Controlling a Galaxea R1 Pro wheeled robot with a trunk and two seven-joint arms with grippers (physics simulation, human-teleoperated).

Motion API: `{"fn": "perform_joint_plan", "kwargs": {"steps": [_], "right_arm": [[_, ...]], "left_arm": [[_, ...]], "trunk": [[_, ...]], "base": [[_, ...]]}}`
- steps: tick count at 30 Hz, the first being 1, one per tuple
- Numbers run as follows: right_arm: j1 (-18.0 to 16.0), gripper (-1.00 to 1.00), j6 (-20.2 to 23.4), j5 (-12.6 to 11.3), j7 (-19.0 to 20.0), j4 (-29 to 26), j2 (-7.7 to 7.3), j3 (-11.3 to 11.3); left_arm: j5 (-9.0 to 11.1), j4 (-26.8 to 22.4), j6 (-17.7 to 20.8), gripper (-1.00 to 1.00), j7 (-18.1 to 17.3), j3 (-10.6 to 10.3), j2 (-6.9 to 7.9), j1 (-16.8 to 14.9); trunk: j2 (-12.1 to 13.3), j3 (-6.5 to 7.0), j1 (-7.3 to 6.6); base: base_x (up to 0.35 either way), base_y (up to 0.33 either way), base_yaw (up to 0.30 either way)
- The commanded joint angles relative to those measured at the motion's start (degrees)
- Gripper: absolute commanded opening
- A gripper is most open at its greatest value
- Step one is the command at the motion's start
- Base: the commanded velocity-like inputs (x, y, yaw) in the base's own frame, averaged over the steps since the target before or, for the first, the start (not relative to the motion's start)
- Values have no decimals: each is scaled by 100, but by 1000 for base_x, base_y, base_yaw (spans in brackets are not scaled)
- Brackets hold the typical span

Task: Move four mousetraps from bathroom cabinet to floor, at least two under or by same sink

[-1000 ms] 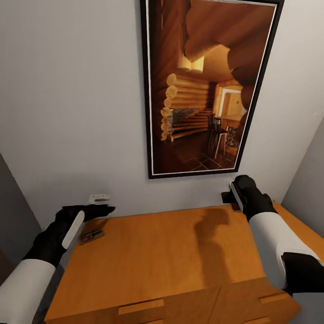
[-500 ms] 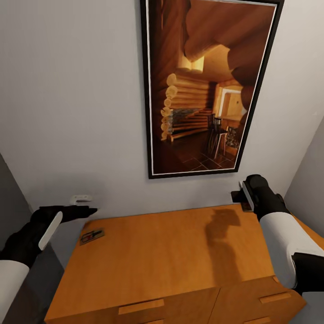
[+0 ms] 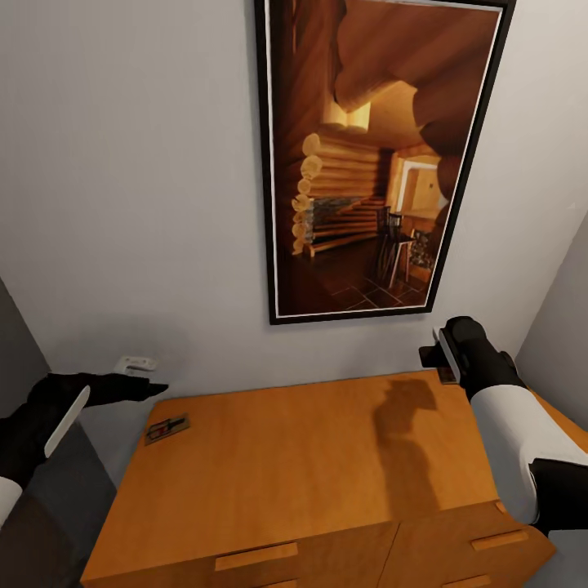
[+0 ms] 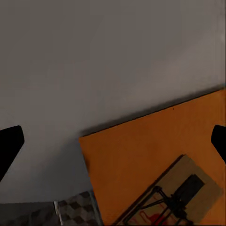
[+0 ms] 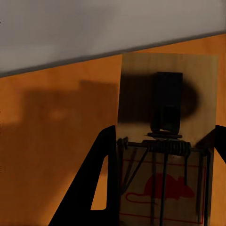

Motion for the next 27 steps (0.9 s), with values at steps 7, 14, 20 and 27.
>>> {"fn": "perform_joint_plan", "kwargs": {"steps": [7, 14, 20, 27], "right_arm": [[-5, -100, 21, 49, 49, -9, 0, -11], [-5, -100, 21, 44, 51, -74, -2, -11], [-5, -100, 21, 58, 50, -91, 12, -13], [-5, -100, 21, 65, 49, -93, 44, -13]], "left_arm": [[-616, 4, -1, 100, -886, 19, 232, -7], [-769, 12, -15, 100, -1159, 24, 300, -2], [-792, 33, -17, 100, -1205, 32, 298, -5], [-793, 146, -13, 100, -1208, 29, 277, -6]], "trunk": [[-6, -8, 1], [-6, -8, 1], [-6, -8, 1], [-6, -8, 1]], "base": [[0, 0, 0], [0, 0, 0], [0, 0, 0], [0, 0, 0]]}}
